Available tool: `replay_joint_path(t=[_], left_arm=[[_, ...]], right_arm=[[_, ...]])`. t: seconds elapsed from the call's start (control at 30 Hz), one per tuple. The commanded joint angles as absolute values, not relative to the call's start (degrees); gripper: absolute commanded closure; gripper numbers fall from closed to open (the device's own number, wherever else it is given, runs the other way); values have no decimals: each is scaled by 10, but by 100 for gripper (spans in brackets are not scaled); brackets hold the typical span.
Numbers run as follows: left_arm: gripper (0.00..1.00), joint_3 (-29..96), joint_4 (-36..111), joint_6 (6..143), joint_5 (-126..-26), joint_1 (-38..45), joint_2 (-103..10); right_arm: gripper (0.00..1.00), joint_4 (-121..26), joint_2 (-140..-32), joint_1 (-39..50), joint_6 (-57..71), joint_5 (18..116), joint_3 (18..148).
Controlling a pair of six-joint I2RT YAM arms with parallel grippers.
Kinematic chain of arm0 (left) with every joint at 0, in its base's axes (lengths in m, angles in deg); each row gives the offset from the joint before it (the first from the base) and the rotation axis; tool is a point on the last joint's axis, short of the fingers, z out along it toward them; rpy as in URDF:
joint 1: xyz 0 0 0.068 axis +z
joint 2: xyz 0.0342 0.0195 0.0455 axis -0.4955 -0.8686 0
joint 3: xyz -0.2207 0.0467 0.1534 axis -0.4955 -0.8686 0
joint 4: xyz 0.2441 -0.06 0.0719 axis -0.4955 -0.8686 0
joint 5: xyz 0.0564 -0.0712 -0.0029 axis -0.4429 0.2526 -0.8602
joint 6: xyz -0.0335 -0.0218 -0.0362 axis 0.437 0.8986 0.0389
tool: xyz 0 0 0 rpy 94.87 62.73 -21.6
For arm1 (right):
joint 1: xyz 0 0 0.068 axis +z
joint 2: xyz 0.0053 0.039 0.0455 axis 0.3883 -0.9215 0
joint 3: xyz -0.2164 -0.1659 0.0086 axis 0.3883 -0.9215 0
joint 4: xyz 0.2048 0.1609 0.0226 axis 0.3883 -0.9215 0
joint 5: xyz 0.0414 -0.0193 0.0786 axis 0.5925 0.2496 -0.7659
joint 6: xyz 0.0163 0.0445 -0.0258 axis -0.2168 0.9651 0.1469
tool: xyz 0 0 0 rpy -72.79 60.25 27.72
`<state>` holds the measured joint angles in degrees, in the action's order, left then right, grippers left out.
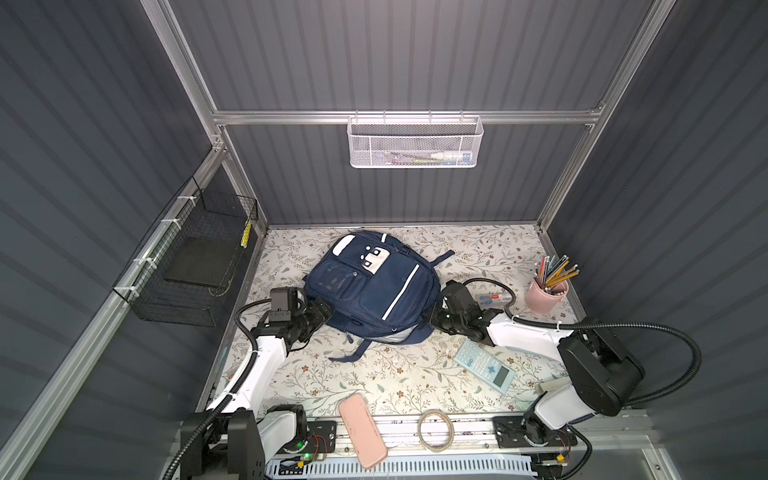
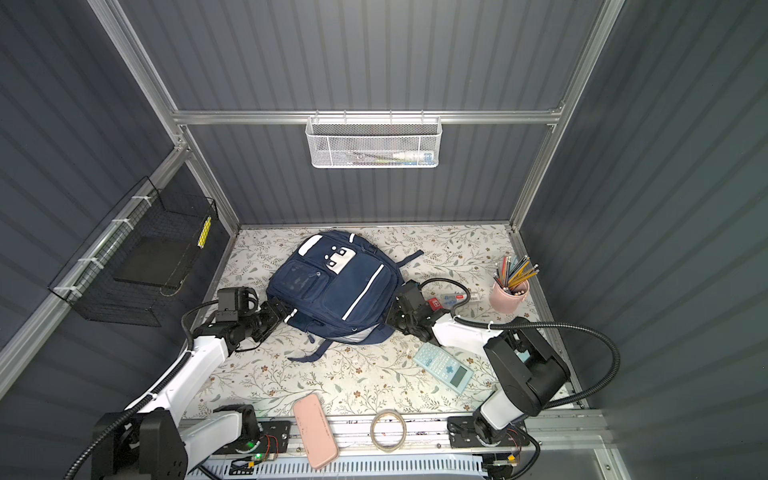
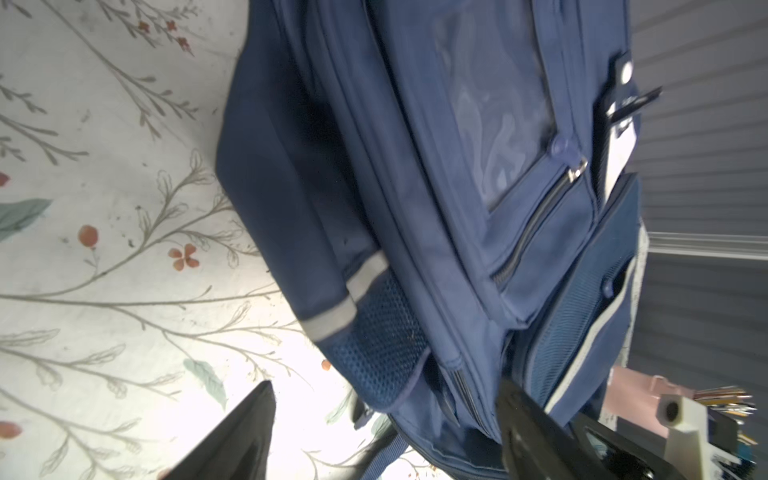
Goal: Pack the student bag
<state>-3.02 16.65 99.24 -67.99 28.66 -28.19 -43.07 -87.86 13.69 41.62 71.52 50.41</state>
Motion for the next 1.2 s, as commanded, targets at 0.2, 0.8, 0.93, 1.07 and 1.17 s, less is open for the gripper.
replay_joint_path(t=[0.2, 0.8, 0.93, 1.07, 1.17], left_arm=[[18, -104, 314, 1090, -642, 242, -265], [31, -191, 467, 1246, -765, 168, -361], [54, -180, 503, 1247, -746, 166, -413], [96, -166, 501, 1238, -741, 164, -423], [100, -162, 492, 1247, -732, 163, -405]], right_arm=[[58, -504, -925, 81, 330, 722, 603], [30, -527, -766, 223, 339, 805, 533], [22, -469, -809, 285, 323, 791, 544], [22, -421, -870, 334, 303, 770, 571], [23, -413, -909, 371, 285, 779, 607]])
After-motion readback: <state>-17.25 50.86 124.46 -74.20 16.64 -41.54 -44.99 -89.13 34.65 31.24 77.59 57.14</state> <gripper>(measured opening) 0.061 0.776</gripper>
